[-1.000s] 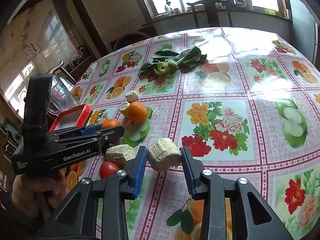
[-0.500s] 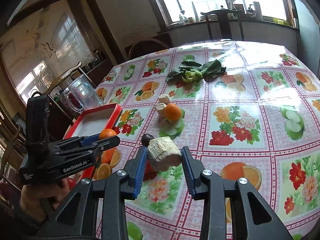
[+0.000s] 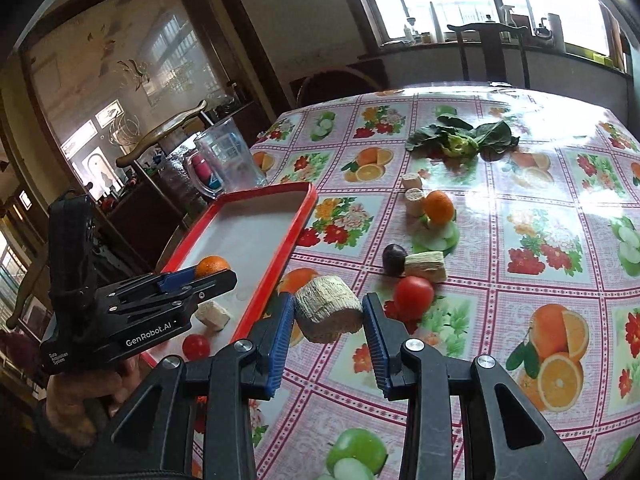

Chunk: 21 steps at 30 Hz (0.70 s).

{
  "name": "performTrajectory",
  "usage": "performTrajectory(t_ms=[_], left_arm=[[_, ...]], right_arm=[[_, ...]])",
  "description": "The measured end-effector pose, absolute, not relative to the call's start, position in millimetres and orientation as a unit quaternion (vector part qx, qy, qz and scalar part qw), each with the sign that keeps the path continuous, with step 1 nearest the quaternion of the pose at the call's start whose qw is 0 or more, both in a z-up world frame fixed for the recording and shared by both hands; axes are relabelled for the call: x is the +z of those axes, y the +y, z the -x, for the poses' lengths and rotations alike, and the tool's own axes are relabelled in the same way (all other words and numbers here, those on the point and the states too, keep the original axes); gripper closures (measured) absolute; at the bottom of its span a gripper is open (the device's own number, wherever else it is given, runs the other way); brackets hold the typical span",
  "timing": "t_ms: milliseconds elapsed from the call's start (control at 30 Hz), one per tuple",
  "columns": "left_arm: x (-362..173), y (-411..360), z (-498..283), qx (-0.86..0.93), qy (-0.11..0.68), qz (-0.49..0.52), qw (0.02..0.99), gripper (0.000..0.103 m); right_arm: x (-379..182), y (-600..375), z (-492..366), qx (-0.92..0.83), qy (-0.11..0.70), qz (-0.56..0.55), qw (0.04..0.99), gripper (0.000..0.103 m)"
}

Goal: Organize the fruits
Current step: 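Carry the orange with the left tool while the right tool carries the block over the tray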

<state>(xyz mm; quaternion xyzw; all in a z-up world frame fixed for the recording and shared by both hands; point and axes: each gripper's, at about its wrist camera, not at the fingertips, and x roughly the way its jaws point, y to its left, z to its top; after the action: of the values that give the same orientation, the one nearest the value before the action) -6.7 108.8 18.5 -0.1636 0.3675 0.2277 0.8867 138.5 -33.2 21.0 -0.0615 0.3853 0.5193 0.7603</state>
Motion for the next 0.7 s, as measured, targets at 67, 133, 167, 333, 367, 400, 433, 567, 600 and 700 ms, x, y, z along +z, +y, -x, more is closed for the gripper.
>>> performTrajectory(t_ms=[67,133,167,333,367,400,433,567,600,700], left_arm=[[19,111,14,0.232,0.365,0.166,0.886,0.070],[19,114,21,0.235,0.365,0.168,0.885,0.070],[18,114,24,0.237,0.364,0.169,0.885,0.070],[16,119,37,0.243,0.362,0.176,0.882,0.070],[16,120,39,0.244,0.362,0.178,0.882,0.070],[16,120,41,0.246,0.361,0.179,0.882,0.070],[16,121,44,0.248,0.360,0.179,0.882,0.070],[15,125,52,0.255,0.359,0.180,0.880,0.070],[14,126,54,0.256,0.358,0.182,0.879,0.070],[12,131,60,0.260,0.358,0.187,0.877,0.070]], right_arm=[[21,-29,-132,0.524,0.385,0.066,0.757,0.067],[21,-25,-126,0.528,0.384,0.070,0.754,0.067],[21,-23,-123,0.530,0.383,0.072,0.753,0.067],[22,-15,-112,0.538,0.381,0.080,0.748,0.067],[22,-13,-110,0.539,0.380,0.081,0.747,0.067],[22,-12,-109,0.540,0.380,0.083,0.746,0.067],[22,-10,-107,0.541,0.380,0.084,0.745,0.067],[21,-5,-100,0.547,0.379,0.088,0.741,0.067],[21,-4,-98,0.549,0.378,0.090,0.740,0.067],[20,2,-93,0.552,0.379,0.094,0.737,0.067]])
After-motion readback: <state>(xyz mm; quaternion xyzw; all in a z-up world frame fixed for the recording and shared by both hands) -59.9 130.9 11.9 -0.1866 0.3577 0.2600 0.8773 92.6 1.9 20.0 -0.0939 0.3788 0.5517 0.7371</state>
